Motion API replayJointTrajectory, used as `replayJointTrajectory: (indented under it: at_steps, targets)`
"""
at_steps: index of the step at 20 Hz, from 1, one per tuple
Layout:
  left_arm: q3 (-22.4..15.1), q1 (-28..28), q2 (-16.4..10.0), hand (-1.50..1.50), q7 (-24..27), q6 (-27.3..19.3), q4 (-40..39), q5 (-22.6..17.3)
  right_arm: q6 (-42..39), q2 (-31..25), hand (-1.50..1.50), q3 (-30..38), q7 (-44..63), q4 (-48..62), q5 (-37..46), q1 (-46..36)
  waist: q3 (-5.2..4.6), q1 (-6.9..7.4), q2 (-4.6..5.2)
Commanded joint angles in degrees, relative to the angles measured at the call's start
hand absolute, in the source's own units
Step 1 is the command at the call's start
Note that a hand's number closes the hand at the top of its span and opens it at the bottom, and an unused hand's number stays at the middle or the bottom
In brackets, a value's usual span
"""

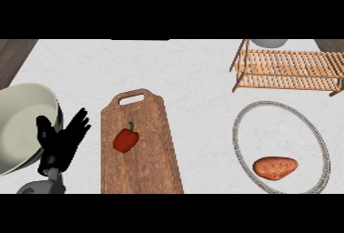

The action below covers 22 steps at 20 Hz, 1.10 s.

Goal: Pick the squash from the placemat and place it in the tiered shelf

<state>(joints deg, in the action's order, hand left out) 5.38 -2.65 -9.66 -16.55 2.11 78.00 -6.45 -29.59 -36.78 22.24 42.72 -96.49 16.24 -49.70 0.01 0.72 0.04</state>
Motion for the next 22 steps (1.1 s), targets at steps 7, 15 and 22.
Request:
replayJointTrajectory:
  at_steps: [7, 15, 22]
  targets:
    - [0.12, 2.01, 0.43, 0.00, 0.43, 0.60, 0.19, -0.02, 2.26, -6.08, 1.50, -4.20, -14.14, 25.08, 5.03, -10.06, -0.06, 0.66, 0.25]
    - [0.15, 0.93, 0.79, 0.00, -3.94, -0.83, 4.06, -0.23, 5.65, -7.32, 1.50, -7.68, -28.14, 38.02, 10.49, -10.97, -0.01, 0.58, 0.17]
    - [-0.82, 1.68, 1.07, 0.00, -1.97, 0.04, 3.17, 0.82, 12.75, -8.60, 1.50, -7.97, -37.26, 55.49, 15.98, -17.10, 0.00, 1.50, 0.53]
